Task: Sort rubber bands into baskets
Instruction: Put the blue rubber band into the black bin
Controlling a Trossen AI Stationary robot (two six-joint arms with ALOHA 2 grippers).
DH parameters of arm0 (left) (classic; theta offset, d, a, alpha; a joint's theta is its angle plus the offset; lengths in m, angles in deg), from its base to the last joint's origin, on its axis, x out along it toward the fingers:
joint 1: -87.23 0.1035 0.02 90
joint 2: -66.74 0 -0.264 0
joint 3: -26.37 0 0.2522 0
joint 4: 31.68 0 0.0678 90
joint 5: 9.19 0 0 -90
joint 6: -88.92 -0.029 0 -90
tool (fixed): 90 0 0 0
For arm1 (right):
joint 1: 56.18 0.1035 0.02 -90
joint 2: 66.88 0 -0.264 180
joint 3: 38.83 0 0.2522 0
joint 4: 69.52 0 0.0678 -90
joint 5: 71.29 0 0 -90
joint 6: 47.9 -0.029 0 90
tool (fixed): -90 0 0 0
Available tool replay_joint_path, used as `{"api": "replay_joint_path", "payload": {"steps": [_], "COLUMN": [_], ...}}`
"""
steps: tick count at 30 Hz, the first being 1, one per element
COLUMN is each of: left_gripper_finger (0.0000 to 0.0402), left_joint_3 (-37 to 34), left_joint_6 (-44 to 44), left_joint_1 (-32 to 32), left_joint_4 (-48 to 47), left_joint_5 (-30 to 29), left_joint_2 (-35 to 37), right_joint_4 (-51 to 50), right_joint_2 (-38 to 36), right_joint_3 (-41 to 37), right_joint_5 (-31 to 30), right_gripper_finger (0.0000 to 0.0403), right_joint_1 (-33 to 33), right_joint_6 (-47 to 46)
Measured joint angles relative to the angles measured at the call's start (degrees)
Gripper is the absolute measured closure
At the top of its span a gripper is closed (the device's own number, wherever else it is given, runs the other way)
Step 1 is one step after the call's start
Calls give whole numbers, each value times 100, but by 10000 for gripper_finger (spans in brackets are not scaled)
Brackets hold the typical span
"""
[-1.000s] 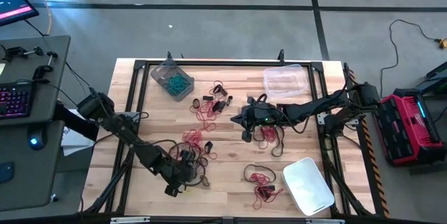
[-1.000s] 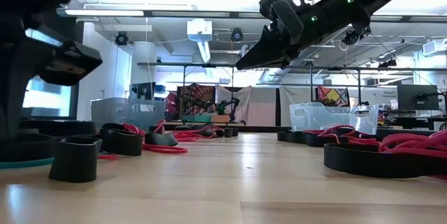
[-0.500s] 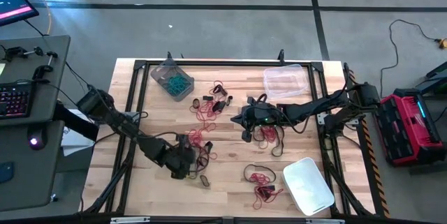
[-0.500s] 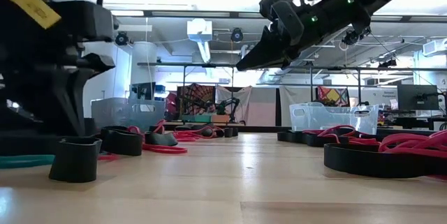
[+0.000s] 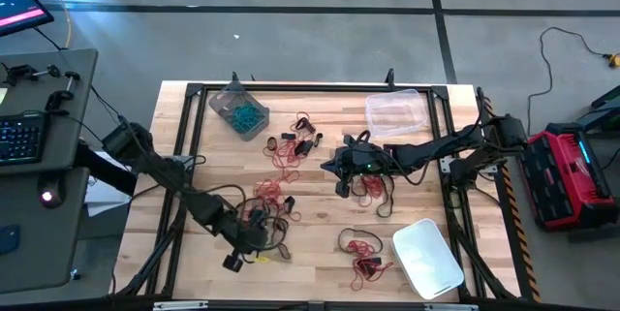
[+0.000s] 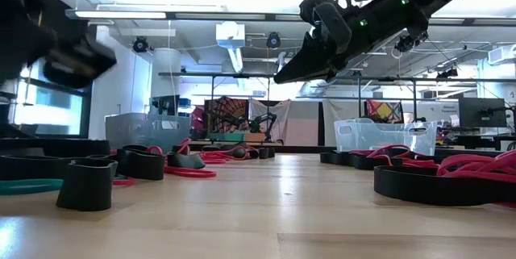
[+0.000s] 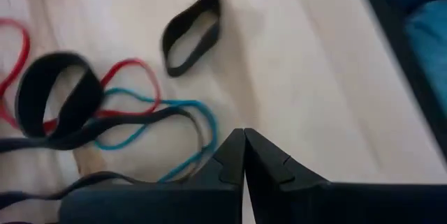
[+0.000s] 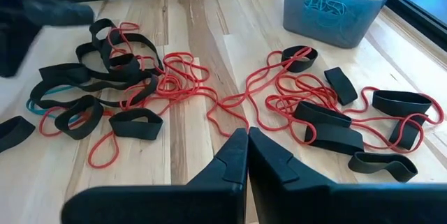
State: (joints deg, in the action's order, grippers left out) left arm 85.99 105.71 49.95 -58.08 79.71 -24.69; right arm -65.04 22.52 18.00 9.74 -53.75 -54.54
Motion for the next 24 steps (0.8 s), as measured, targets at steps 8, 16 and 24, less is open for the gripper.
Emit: {"api": "replay_joint_path", "payload": {"steps": [8, 16, 24], "left_gripper_finger": [397, 372, 347], "left_joint_3": [-2, -2, -2], "left_joint_6": [362, 258, 155], "left_joint_1": [-2, -2, -3], "left_joint_4": [112, 208, 234], "left_joint_5": [40, -494, -492], "left_joint_2": [-446, -441, -441], "right_joint_4": [-4, -7, -42], "right_joint_2": [0, 0, 0], "right_joint_3": [0, 0, 0], "right_joint_5": [-4, -7, -9], "right_gripper_finger": [402, 402, 402], "right_joint_1": [-1, -1, -1], "right_joint_6": [1, -45, -45]}}
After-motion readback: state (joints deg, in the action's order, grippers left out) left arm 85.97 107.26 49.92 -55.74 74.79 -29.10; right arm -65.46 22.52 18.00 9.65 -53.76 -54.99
